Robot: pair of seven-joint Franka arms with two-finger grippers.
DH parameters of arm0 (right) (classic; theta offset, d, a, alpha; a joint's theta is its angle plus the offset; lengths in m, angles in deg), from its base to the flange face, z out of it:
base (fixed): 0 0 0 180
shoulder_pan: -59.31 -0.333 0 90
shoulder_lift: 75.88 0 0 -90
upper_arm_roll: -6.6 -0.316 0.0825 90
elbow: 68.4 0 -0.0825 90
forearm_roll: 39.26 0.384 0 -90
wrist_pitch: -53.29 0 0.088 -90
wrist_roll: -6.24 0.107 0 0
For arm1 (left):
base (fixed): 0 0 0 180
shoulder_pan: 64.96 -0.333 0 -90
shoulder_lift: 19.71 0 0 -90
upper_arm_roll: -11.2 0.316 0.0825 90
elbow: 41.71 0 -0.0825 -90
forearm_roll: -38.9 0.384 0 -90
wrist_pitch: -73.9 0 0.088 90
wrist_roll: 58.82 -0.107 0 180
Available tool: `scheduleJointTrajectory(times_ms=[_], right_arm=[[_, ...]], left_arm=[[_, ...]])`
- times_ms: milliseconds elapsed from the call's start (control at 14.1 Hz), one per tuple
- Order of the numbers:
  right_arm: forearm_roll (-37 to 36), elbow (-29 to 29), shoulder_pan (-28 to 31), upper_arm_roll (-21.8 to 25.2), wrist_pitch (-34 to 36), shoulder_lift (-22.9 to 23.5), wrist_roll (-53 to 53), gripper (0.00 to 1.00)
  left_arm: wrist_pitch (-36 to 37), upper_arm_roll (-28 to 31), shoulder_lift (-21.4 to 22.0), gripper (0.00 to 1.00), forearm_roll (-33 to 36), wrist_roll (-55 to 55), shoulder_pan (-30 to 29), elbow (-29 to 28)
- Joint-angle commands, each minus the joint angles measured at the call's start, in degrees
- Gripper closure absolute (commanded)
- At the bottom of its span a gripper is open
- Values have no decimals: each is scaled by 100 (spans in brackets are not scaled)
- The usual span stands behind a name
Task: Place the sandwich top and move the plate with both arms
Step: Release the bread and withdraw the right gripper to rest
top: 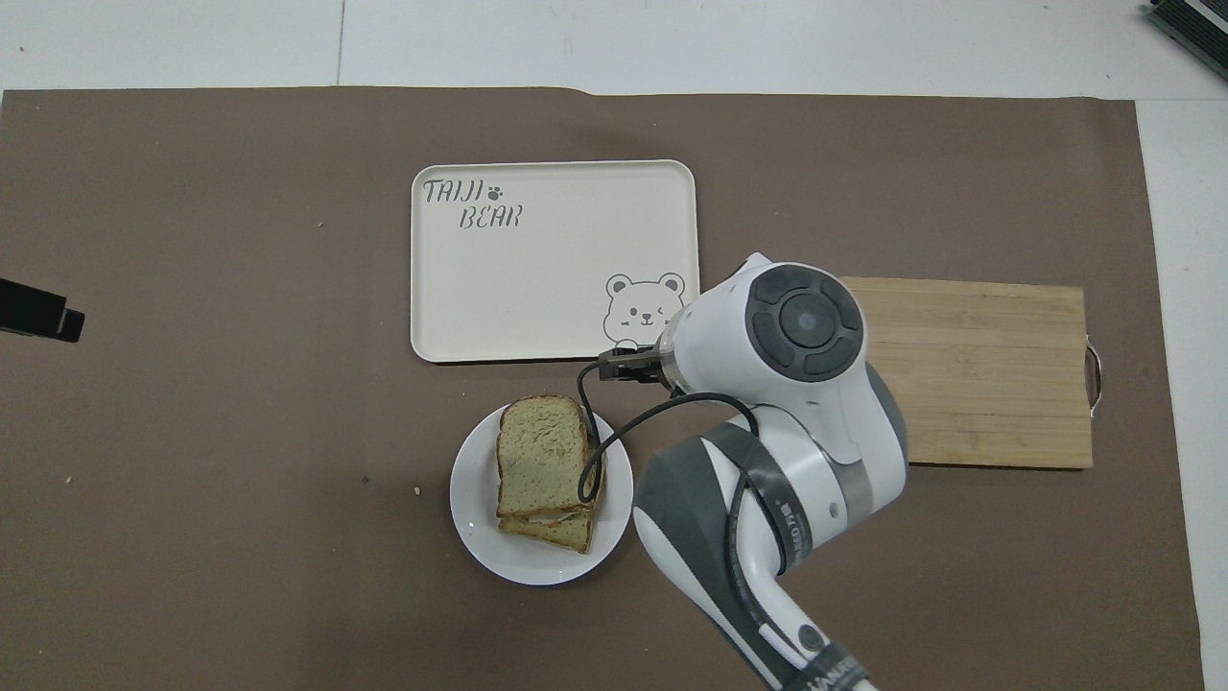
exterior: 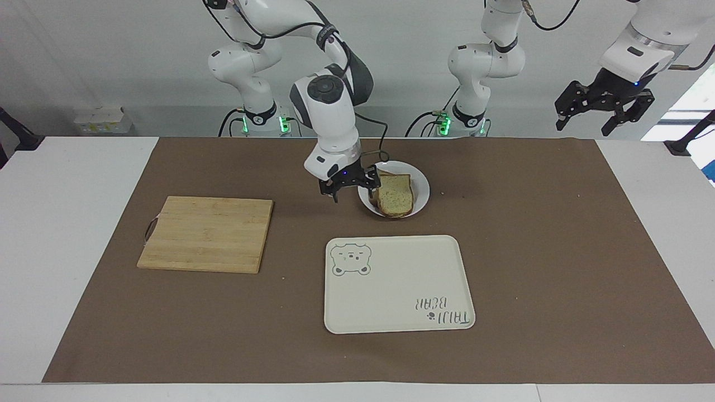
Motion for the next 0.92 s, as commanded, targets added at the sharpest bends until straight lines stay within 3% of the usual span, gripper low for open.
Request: scheduleJointTrajectory(times_ms=[0,424,848], right_arm=[[-105,75,308,-52,199,-288,-114,0],[-132,93,678,-60,1701,-807,-376,0],[-387,128,1556,-60,1922,-1035,-1211,0]], left_arm=[[44,35,87,0,-50,-52,81,-79],[27,0,87,0,-50,1,143,-71],[-8,61,87,0,-41,19,72,-71]])
